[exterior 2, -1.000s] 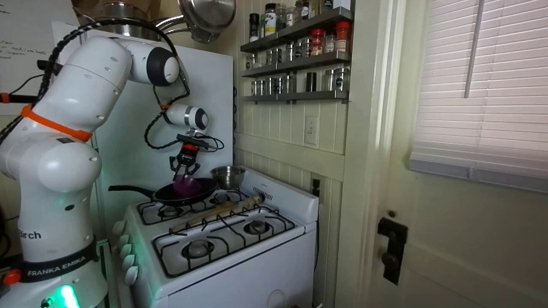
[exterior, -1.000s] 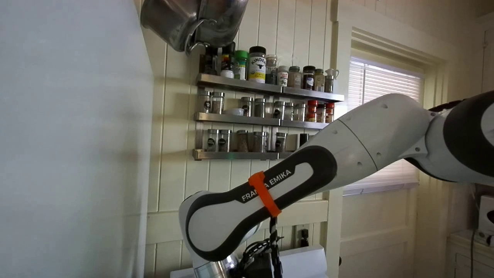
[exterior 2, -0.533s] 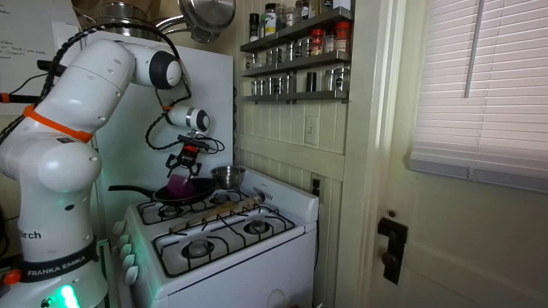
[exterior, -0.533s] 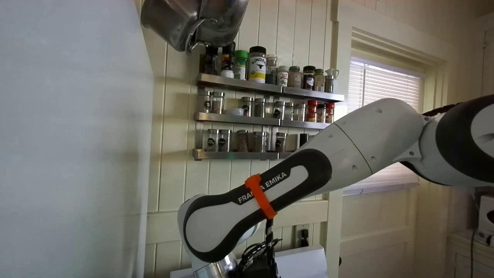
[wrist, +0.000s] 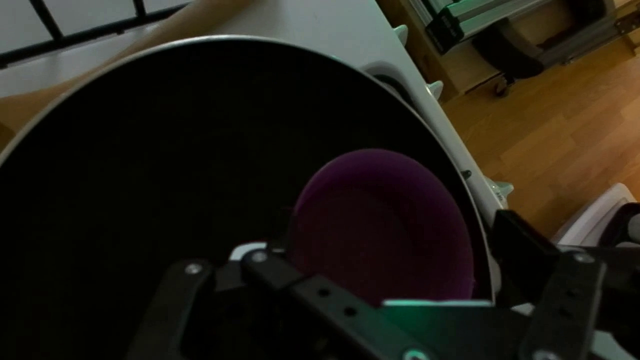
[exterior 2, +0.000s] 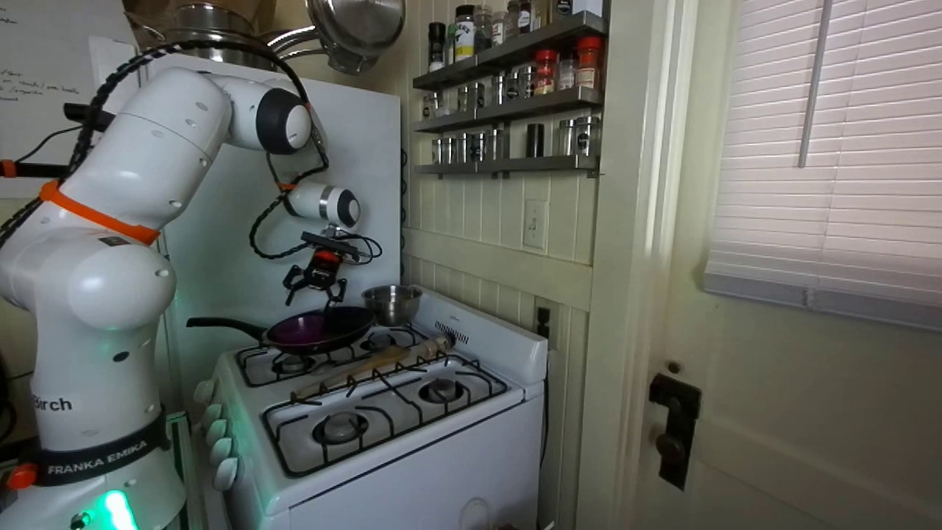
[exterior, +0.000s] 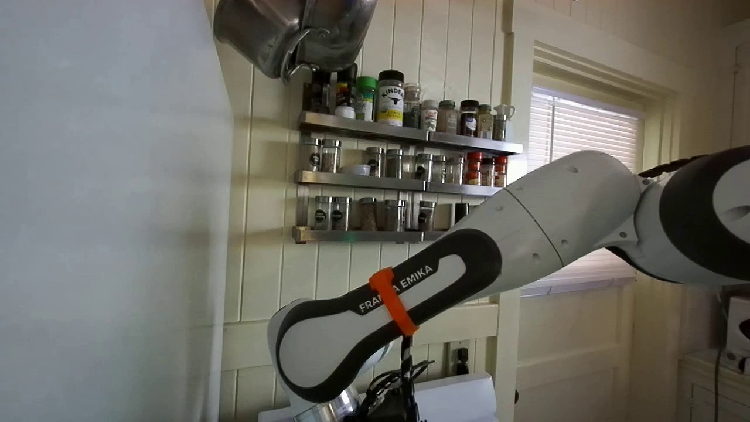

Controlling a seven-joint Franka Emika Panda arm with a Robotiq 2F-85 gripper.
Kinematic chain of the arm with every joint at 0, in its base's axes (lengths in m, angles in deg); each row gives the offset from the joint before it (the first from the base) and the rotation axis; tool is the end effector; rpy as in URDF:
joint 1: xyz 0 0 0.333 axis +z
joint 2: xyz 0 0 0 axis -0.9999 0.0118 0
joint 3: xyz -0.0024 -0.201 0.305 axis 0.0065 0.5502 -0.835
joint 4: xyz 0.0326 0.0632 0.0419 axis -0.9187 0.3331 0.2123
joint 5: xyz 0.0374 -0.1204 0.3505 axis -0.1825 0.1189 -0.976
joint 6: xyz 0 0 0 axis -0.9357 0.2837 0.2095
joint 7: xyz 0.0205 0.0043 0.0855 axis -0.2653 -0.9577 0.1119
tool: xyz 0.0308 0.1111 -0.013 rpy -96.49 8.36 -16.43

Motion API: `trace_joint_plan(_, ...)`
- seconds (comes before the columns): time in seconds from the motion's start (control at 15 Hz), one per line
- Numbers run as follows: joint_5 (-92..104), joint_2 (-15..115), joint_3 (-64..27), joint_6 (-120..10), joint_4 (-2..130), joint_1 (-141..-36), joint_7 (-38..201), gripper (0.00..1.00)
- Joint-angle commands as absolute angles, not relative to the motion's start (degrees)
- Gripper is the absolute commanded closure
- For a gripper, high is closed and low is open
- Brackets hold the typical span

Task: Put the purple bowl on the pan then move the silver bowl to the right.

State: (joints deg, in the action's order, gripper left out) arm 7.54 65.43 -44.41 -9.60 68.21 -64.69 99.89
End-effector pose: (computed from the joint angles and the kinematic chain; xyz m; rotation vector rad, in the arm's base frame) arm 0.4364 0.4046 0.3088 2.5037 1.5114 -0.9902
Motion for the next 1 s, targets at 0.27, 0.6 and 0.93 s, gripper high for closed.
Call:
trace_joint_plan(0.27, 6.1, 53.6, -42.1, -19.6, 79.9, -64.1, 81.3, 0.0)
trace_joint_plan(0.6, 5.4, 43.6, -41.6, -26.1, 89.5, -64.7, 69.7, 0.0)
trace_joint_plan(0.93, 6.9, 36.8, -41.2, -29.8, 95.4, -65.2, 56.9, 0.0)
